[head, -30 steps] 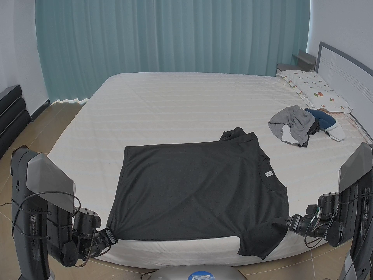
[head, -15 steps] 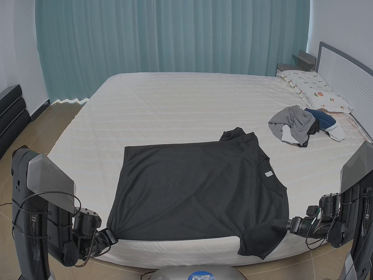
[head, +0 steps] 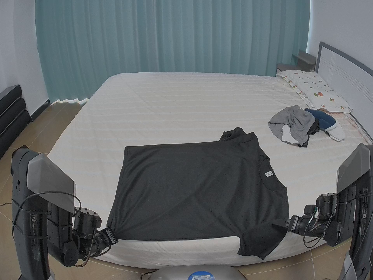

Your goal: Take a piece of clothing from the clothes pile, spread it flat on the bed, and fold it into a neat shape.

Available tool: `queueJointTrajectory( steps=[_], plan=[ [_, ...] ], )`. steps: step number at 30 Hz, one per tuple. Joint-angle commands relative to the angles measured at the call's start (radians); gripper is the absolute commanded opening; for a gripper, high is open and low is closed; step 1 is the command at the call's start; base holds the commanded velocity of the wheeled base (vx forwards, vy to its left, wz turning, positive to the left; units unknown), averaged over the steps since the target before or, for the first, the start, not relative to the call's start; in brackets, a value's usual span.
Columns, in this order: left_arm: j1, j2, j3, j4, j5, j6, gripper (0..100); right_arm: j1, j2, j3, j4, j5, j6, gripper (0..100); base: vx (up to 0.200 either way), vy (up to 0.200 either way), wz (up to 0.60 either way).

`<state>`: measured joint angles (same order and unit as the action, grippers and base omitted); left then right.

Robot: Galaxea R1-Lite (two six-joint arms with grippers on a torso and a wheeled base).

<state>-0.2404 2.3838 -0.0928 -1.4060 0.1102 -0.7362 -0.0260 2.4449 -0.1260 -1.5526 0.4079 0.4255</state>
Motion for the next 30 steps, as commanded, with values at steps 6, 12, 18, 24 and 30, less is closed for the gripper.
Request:
queueJointTrajectory(
  steps=[6, 12, 18, 24, 30],
  plan=[
    [0.000, 0.002, -0.001, -0.001, 0.000, 0.000, 0, -0.045, 0.000, 0.025, -0.011, 0.003, -0.028, 0, 0.000, 0.000, 0.00],
    [0.001, -0.002, -0.008, -0.001, 0.000, 0.000, 0, -0.084, -0.009, 0.058, -0.012, 0.023, -0.056, 0, 0.000, 0.000, 0.00],
    [0.026, -0.011, -0.001, -0.001, -0.001, 0.006, 0, -0.154, -0.047, 0.111, -0.012, 0.092, -0.125, 0, 0.000, 0.000, 0.00],
    [0.039, -0.006, 0.053, -0.090, -0.001, 0.037, 0, -0.180, -0.053, 0.126, -0.008, 0.108, -0.156, 0, 0.000, 0.000, 0.00],
    [0.070, 0.005, 0.088, -0.154, 0.002, 0.110, 0, -0.186, -0.058, 0.126, 0.049, 0.109, -0.217, 0, 0.000, 0.000, 0.00]
  ],
)
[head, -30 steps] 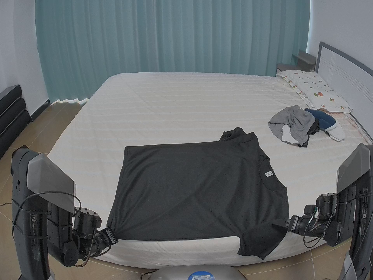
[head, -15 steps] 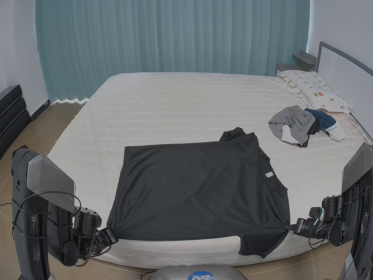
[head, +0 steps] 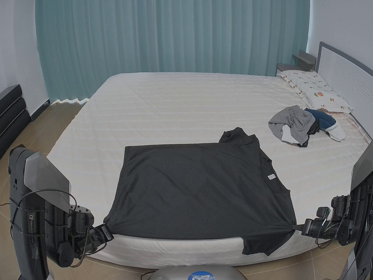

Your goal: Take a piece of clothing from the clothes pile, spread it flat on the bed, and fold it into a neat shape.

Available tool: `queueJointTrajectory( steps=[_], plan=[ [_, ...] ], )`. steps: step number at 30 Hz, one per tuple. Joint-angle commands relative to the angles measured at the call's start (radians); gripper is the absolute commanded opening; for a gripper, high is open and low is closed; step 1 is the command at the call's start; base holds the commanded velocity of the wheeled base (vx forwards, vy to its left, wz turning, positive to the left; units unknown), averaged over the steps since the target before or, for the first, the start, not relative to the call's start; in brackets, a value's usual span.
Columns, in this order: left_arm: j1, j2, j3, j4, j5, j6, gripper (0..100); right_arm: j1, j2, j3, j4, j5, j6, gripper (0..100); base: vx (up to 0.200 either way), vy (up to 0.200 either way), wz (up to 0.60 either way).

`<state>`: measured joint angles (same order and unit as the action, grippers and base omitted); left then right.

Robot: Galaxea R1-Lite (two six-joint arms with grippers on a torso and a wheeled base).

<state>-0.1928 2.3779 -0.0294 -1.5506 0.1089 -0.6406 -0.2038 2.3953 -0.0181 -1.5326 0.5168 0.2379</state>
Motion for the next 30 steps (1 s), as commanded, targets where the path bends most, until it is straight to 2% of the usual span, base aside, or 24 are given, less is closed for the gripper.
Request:
queueJointTrajectory(
  steps=[1, 4, 9, 15, 22, 27, 30],
  plan=[
    [0.022, 0.011, 0.025, -0.009, 0.003, 0.015, 0, -0.008, -0.010, 0.018, 0.032, 0.000, -0.032, 0, 0.000, 0.000, 0.00],
    [0.030, 0.011, 0.026, -0.006, 0.003, 0.021, 0, -0.028, -0.041, 0.018, 0.103, 0.015, -0.103, 0, 0.000, 0.000, 0.00],
    [0.030, 0.004, 0.026, 0.029, 0.003, 0.044, 0, -0.055, -0.107, 0.018, 0.189, 0.045, -0.152, 0, 0.000, 0.000, 0.00],
    [0.033, -0.022, 0.026, 0.126, 0.003, 0.076, 0, -0.077, -0.165, 0.018, 0.325, 0.057, -0.262, 0, 0.000, 0.000, 0.00],
    [0.033, -0.080, 0.026, 0.234, -0.002, 0.085, 0, -0.081, -0.209, 0.018, 0.388, 0.057, -0.285, 0, 0.000, 0.000, 0.00],
    [0.041, -0.157, 0.026, 0.337, -0.058, 0.110, 0, -0.097, -0.251, 0.018, 0.457, 0.057, -0.321, 0, 0.000, 0.000, 0.00],
    [0.042, -0.180, 0.026, 0.357, -0.060, 0.111, 0, -0.100, -0.278, 0.018, 0.491, 0.058, -0.324, 0, 0.000, 0.000, 0.00]
  ],
)
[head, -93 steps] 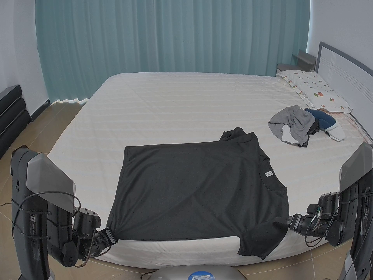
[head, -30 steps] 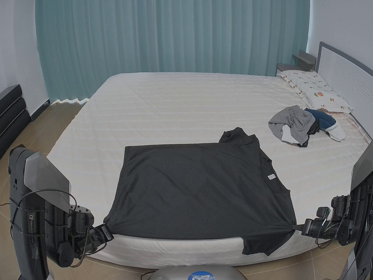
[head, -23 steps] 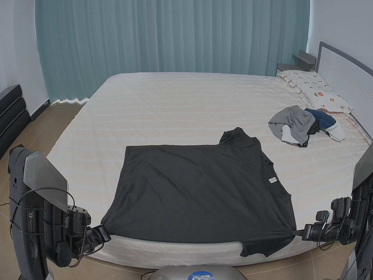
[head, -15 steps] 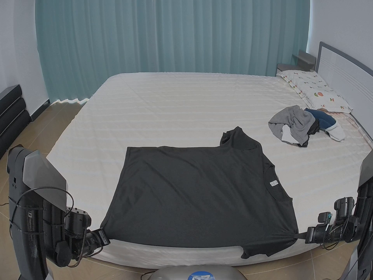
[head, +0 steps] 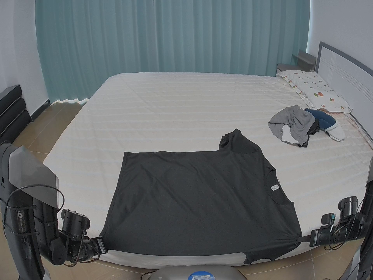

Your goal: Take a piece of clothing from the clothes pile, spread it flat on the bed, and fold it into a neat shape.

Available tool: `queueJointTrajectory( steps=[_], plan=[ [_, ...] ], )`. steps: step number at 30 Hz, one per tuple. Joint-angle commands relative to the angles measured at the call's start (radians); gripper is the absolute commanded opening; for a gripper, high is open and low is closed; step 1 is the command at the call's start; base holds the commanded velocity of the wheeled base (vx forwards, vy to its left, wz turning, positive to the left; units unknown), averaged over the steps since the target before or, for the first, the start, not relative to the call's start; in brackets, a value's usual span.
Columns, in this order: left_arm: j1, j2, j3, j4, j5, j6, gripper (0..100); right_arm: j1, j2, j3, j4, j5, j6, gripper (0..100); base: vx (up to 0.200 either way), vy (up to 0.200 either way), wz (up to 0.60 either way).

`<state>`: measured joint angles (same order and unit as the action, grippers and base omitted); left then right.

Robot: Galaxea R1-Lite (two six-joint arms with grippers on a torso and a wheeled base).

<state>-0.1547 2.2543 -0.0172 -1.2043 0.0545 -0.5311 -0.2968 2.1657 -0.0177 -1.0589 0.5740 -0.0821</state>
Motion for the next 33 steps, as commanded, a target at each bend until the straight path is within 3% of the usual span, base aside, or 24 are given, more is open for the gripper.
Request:
queueJointTrajectory(
  steps=[1, 8, 14, 19, 24, 25, 33],
  plan=[
    [0.004, -0.065, 0.014, 0.011, -0.007, 0.000, 0, -0.007, -0.061, 0.018, 0.031, 0.006, -0.004, 0, 0.000, 0.000, 0.00],
    [0.026, -0.127, 0.003, -0.067, -0.047, -0.029, 0, -0.004, -0.078, 0.002, -0.030, 0.096, 0.036, 0, 0.000, 0.000, 0.00],
    [0.037, -0.176, -0.072, -0.086, -0.058, -0.152, 0, 0.028, -0.081, -0.021, -0.181, 0.121, 0.203, 0, 0.000, 0.000, 0.00],
    [0.038, -0.199, -0.124, -0.084, -0.058, -0.210, 0, 0.065, -0.086, -0.062, -0.274, 0.115, 0.360, 0, 0.000, 0.000, 0.00],
    [0.038, -0.199, -0.158, -0.086, -0.058, -0.245, 0, 0.081, -0.090, -0.094, -0.277, 0.115, 0.409, 0, 0.000, 0.000, 0.00],
    [0.038, -0.199, -0.185, -0.084, -0.056, -0.283, 0, 0.093, -0.095, -0.133, -0.277, 0.110, 0.469, 0, 0.000, 0.000, 0.00],
    [0.038, -0.183, -0.221, -0.080, -0.062, -0.291, 0, 0.119, -0.098, -0.252, -0.250, 0.110, 0.581, 0, 0.000, 0.000, 0.00]
  ],
)
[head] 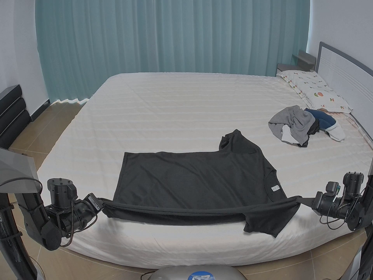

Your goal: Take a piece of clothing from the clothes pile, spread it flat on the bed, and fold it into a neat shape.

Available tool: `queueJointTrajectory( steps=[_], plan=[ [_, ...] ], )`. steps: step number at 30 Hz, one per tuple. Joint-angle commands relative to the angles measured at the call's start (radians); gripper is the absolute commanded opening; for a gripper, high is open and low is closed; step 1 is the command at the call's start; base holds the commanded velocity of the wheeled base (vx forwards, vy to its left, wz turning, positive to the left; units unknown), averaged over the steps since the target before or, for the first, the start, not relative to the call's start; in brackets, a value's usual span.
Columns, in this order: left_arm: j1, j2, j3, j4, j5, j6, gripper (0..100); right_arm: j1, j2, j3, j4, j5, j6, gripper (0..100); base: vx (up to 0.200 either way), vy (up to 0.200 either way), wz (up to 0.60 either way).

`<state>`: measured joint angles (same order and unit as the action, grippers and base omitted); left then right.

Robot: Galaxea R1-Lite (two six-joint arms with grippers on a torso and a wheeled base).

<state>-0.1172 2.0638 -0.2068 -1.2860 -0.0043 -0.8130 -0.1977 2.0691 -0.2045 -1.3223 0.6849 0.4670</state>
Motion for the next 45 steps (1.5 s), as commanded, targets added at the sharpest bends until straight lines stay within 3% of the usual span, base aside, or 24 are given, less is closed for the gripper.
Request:
queueJointTrajectory(
  steps=[1, 8, 15, 24, 31, 45],
  plan=[
    [0.001, 0.007, -0.032, 0.002, -0.003, -0.009, 0, 0.021, -0.001, -0.067, 0.017, -0.001, 0.033, 0, 0.000, 0.000, 0.00],
    [0.001, 0.076, -0.109, 0.011, -0.005, -0.069, 0, 0.043, -0.009, -0.251, 0.276, 0.001, 0.047, 0, 0.000, 0.000, 0.00],
    [0.007, 0.128, -0.184, 0.016, -0.005, -0.118, 0, 0.047, 0.006, -0.398, 0.446, 0.004, 0.055, 0, 0.000, 0.000, 0.00],
    [0.007, 0.179, -0.292, 0.116, -0.005, -0.160, 0, 0.069, 0.043, -0.610, 0.709, 0.004, 0.056, 0, 0.000, 0.000, 0.00],
    [0.005, 0.217, -0.358, 0.183, -0.003, -0.160, 0, 0.084, 0.115, -0.708, 0.804, -0.001, 0.055, 0, 0.000, 0.000, 0.00],
    [0.008, 0.233, -0.422, 0.208, 0.000, -0.160, 0, 0.087, 0.203, -0.768, 0.798, -0.008, 0.055, 0, 0.000, 0.000, 0.00]
  ],
)
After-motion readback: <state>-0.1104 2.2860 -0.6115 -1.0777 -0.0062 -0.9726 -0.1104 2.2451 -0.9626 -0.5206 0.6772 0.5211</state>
